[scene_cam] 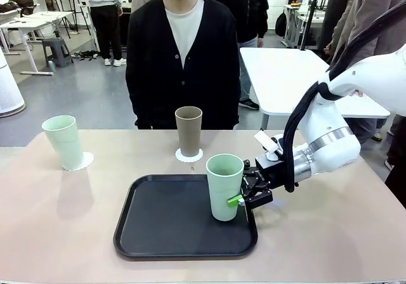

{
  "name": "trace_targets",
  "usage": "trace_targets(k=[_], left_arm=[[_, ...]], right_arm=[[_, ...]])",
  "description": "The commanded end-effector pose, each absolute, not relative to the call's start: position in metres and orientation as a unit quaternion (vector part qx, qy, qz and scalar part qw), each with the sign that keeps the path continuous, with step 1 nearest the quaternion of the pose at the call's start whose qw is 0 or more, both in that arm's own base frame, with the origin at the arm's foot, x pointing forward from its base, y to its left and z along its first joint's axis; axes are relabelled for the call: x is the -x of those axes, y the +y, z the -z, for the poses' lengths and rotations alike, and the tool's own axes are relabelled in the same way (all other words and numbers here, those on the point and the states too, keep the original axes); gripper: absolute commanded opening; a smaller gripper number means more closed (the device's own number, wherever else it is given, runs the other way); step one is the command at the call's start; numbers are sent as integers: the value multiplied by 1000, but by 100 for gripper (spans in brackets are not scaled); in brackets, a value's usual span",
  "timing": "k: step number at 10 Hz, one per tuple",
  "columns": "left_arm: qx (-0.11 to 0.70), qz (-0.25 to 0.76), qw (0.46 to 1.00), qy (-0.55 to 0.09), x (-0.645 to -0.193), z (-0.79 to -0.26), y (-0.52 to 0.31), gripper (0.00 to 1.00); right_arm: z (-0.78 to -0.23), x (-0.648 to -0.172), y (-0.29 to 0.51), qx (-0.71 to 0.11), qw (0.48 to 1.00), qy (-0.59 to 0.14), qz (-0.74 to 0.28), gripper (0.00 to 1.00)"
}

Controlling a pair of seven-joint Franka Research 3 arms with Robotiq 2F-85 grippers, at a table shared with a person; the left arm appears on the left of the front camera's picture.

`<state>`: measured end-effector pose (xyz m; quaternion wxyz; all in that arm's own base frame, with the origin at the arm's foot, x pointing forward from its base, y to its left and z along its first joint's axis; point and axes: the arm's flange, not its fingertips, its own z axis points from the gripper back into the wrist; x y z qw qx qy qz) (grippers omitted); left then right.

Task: Place coasters on the table and set cups on them.
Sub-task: Take one Reusable plastic cup from the Flat Tray and place it on a coaster set by the human.

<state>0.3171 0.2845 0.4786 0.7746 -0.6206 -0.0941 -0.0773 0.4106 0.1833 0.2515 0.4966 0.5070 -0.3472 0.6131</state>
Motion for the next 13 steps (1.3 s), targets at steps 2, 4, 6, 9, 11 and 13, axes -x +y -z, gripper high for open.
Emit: trace_targets(k=[2,4,6,9,11,13], left_arm=[[623,79,772,-100,-314,-482,288,100],[623,79,772,-100,-314,-482,288,100],[623,79,772,-100,-314,-482,288,100],[623,79,772,-100,-314,-482,288,100],[623,79,772,-100,-314,-482,288,100],[623,79,772,-100,-314,-482,288,100]], right_arm=[[-321,-382,153,-490,483,-393,-611,0],[-399,-353,137,-454,478,-422,-623,0],[-447,-341,136,-438,487,-429,-622,0],[-467,-344,136,-436,515,-416,-609,0],[-474,-339,134,-430,488,-438,-621,0],[-475,-339,134,-431,497,-433,-617,83]])
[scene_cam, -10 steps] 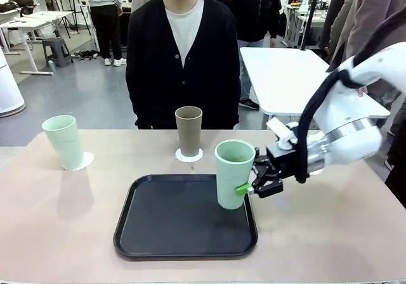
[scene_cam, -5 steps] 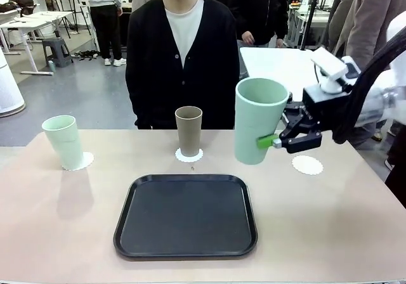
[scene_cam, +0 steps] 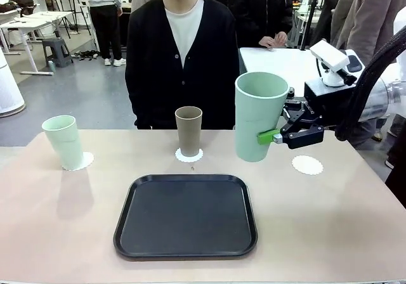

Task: Place coasters on the table and set cups on them.
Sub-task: Take one Reusable plastic cup from the Flat Tray and place it on a coaster set by the human.

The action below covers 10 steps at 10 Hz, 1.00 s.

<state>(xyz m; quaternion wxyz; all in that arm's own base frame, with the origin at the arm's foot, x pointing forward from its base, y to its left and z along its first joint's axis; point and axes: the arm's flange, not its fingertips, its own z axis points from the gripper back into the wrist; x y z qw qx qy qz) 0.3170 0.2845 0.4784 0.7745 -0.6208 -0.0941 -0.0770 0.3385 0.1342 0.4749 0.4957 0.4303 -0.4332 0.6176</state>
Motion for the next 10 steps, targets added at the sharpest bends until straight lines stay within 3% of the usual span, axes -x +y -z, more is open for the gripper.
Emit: trace_targets(k=[1,6,10], left_arm=[[623,79,772,-100,-314,-482,288,100],[623,79,772,-100,-314,-482,288,100],[623,79,772,-100,-314,-482,288,100]], right_arm=[[-473,-364,113,-431,515,-436,-598,83],[-468,-442,-24,-433,589,-434,-527,83],[-441,-448,-95,-436,579,-416,-549,83]])
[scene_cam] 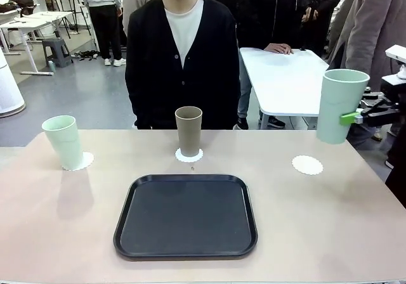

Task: Place coasters on the table and set cups on them.
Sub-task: Take one Reusable plastic cup from the Flat Tray and place it on a coaster set by the human.

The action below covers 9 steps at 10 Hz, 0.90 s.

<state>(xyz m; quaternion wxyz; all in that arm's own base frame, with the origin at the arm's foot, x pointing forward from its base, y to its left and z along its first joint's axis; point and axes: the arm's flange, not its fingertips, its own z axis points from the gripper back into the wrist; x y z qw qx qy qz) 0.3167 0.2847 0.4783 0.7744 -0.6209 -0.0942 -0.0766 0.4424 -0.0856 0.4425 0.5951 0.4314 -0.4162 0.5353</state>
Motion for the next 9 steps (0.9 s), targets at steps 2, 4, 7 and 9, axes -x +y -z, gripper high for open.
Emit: trace_targets(k=[2,4,7,9], left_arm=[[623,79,772,-100,-314,-482,288,100],[623,79,772,-100,-314,-482,288,100],[623,79,772,-100,-314,-482,288,100],[623,79,772,-100,-314,-482,288,100]], right_arm=[[-432,-453,-104,-431,584,-418,-546,83],[-431,-447,-101,-430,594,-419,-536,83],[-429,-450,-102,-420,599,-421,-537,83],[-413,-493,-102,-395,592,-453,-536,83]])
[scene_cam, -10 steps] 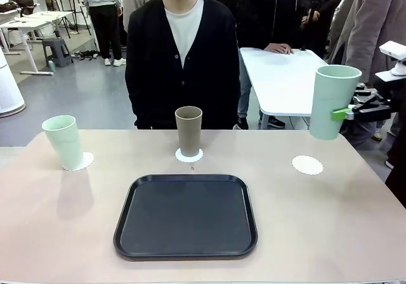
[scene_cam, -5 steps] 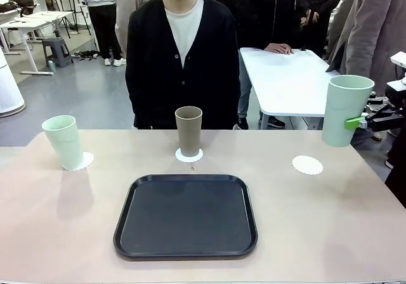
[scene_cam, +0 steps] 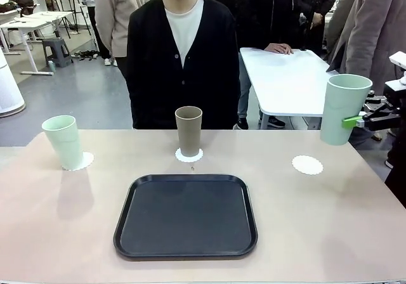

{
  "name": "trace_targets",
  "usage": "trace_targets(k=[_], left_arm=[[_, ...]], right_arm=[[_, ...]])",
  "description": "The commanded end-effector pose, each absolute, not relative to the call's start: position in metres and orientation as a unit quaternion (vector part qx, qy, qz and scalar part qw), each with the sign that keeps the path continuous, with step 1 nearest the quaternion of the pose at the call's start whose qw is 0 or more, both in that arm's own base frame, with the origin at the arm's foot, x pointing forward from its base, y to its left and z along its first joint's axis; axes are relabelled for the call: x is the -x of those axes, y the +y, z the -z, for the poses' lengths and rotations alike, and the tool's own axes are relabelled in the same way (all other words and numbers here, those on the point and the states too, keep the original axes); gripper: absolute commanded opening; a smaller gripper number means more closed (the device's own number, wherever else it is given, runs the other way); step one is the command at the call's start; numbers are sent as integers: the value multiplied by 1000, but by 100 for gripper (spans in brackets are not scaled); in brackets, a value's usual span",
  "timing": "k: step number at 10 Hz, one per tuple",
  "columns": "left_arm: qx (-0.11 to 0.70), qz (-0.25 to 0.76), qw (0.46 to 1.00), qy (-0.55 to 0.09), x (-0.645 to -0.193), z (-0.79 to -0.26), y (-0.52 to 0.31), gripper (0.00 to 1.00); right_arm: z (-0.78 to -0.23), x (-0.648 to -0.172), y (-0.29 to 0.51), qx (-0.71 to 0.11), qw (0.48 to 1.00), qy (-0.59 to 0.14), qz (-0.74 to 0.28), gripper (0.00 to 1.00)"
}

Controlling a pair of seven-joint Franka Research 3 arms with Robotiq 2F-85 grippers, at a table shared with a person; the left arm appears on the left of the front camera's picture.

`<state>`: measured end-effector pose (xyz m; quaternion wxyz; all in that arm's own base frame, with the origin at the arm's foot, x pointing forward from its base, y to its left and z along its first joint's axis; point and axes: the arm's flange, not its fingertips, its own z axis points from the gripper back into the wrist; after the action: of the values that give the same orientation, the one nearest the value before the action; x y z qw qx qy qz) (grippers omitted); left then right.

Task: Place coasters on the table and set cups on them.
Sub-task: Take one Reusable plastic cup from the Flat Tray and place it on a coaster set by the human.

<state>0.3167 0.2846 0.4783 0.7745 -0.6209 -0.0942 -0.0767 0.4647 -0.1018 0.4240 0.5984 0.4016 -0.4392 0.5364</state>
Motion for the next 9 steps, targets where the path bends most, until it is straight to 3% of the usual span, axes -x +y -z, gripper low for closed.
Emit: trace_targets(k=[1,4,9], left_arm=[[623,79,772,-100,-314,-482,288,100],[623,79,772,-100,-314,-482,288,100],[623,79,772,-100,-314,-482,288,100]], right_arm=[[-403,-518,-109,-407,596,-452,-524,83],[-372,-555,-118,-428,586,-442,-527,83],[-325,-551,-128,-471,575,-412,-527,83]])
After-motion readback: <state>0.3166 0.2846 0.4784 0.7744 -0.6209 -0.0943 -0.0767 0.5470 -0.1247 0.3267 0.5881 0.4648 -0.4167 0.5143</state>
